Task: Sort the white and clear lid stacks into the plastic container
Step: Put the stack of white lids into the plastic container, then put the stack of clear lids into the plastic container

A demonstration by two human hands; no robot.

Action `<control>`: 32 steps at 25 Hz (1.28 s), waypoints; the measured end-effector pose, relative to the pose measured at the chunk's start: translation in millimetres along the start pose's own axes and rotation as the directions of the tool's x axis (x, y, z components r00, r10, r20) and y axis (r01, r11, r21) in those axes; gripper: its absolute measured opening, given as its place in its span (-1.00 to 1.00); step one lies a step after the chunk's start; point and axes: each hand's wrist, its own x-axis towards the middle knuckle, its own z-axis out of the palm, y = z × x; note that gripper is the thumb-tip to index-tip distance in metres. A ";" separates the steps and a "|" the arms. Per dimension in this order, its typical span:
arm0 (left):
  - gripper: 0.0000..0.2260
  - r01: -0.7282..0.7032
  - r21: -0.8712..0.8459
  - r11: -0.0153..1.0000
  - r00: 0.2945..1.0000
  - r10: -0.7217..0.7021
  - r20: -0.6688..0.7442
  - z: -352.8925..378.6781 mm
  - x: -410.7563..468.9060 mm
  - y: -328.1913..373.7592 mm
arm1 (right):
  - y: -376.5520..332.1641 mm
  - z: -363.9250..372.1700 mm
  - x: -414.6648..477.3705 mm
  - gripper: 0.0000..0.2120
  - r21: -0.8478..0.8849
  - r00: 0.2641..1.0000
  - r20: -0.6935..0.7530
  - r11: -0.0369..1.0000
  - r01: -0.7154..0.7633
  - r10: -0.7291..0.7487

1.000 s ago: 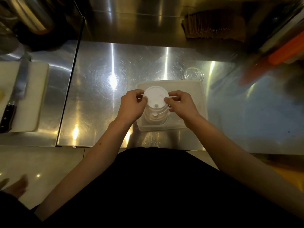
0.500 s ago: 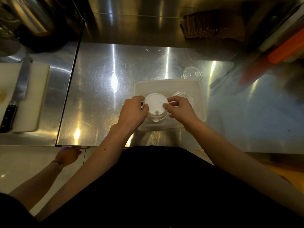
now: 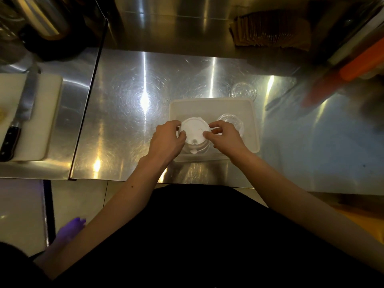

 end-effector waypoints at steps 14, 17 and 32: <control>-0.70 -0.122 -0.131 0.984 0.988 0.107 -0.115 -9.6 14.0 19.3 | -14.2 -17.8 2.4 -0.64 -0.052 0.988 -0.098 0.992 0.118 -0.123; -0.71 -0.175 -0.129 0.976 0.979 0.159 -0.123 -12.5 28.7 32.5 | -22.0 -27.6 6.6 -0.65 -0.035 0.977 -0.157 0.989 0.144 -0.147; -0.64 -0.274 -0.071 0.959 0.960 0.278 0.045 21.5 129.7 110.7 | -25.6 -108.9 78.4 -0.59 -0.116 0.911 -0.396 0.990 0.077 -0.117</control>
